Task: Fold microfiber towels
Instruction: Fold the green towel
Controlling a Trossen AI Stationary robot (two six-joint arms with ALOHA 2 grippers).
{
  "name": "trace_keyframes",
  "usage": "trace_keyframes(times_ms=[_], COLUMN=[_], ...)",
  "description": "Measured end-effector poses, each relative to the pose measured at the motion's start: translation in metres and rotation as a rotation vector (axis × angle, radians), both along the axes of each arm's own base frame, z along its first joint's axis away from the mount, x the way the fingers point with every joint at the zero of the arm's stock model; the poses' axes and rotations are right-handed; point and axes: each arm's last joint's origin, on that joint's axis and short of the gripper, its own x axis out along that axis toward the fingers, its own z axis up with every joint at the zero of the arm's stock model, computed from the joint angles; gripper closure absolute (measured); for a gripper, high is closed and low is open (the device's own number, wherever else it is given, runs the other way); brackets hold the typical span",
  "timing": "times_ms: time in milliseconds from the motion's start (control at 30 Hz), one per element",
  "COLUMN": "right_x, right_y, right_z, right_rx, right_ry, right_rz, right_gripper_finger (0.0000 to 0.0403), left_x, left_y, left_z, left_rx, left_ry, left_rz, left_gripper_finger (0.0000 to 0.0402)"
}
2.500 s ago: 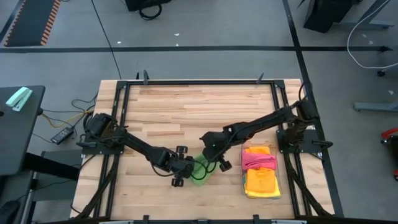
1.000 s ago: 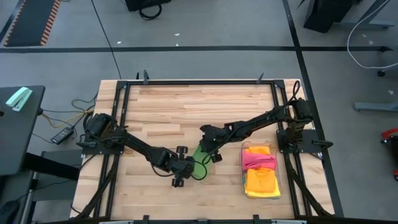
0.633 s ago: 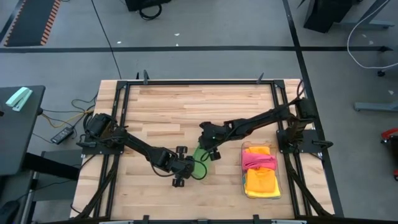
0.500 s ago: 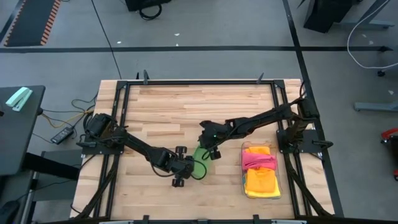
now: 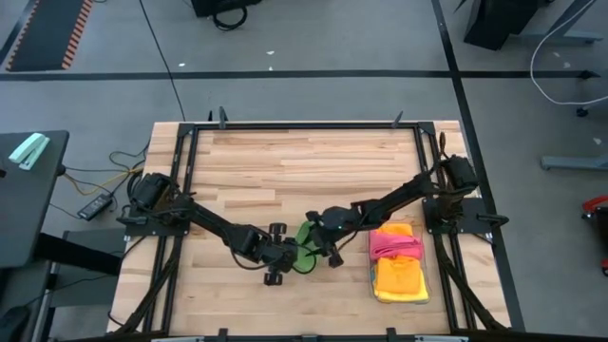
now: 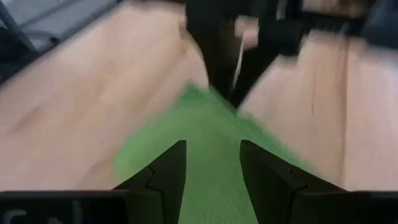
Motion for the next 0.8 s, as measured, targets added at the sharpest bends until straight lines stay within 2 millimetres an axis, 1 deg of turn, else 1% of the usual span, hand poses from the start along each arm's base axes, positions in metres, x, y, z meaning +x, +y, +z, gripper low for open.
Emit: trace_keyframes(times_ms=[67,133,267,400,567,800], right_x=[0.003,0.013,0.02,0.021,0.017,0.015], right_y=[0.0,0.001,0.001,-0.006,-0.008,-0.009], right_z=[-0.01,-0.02,-0.04,-0.045,-0.034,0.002], right_rx=[0.007,0.004,-0.003,0.008,-0.006,-0.013], right_ry=[0.035,0.044,0.096,0.145,0.155,0.062], right_rz=[-0.013,-0.014,-0.015,-0.029,-0.044,-0.04], right_gripper_finger=[0.0244,0.0244,0.0244,0.0244,0.0244,0.0244], left_x=[0.001,0.002,0.002,-0.001,-0.001,-0.007], left_y=[0.0,0.0,-0.001,-0.003,-0.004,-0.003], left_z=[0.001,0.001,0.001,0.0,0.002,0.021], left_rx=[-0.004,-0.004,-0.008,-0.003,0.01,-0.001], left_ry=[-0.014,-0.022,-0.022,-0.009,-0.008,-0.036], left_rz=[-0.001,0.001,0.006,0.0,-0.026,-0.031], left_gripper_finger=[0.0371,0.0372,0.0381,0.0388,0.0387,0.0381])
